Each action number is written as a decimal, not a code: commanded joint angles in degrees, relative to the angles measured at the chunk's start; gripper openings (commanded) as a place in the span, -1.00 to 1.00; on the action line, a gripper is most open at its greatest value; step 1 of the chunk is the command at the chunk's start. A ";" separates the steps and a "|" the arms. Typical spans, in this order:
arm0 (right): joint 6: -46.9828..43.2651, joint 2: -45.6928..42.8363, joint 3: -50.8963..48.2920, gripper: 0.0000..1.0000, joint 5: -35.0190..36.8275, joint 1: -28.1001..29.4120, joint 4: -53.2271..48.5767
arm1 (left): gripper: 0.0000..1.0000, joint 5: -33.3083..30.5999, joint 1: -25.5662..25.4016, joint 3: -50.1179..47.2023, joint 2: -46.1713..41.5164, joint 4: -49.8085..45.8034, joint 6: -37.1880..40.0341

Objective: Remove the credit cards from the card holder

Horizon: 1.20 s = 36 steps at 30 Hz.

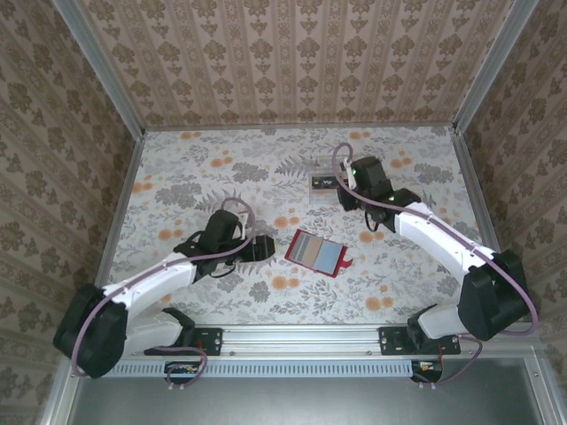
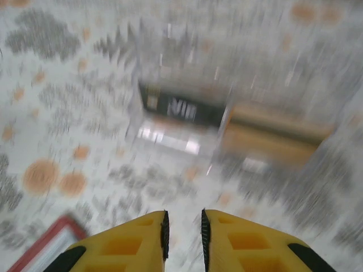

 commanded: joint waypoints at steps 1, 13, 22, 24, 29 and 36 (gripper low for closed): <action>19.35 -1.98 -7.23 -0.55 -3.18 3.66 -5.24 | 0.39 3.22 -1.97 4.65 4.82 3.83 0.44; 32.02 -3.13 -23.90 -0.72 -3.09 12.99 4.60 | 0.11 4.86 -6.32 12.63 18.23 6.07 0.14; 31.06 -0.82 -22.51 -0.70 -3.36 13.21 6.16 | 0.07 6.30 -7.33 15.40 23.39 6.88 -0.18; 30.52 1.59 -21.93 -0.70 -3.14 13.22 5.85 | 0.07 6.34 -7.39 15.43 24.24 7.24 -0.27; 30.42 4.57 -20.94 -0.70 -4.08 13.22 6.06 | 0.06 6.65 -7.31 15.75 26.24 7.56 -0.07; 30.66 4.33 -21.24 -0.70 -4.33 13.22 6.16 | 0.04 5.37 -7.34 16.63 28.33 6.32 0.20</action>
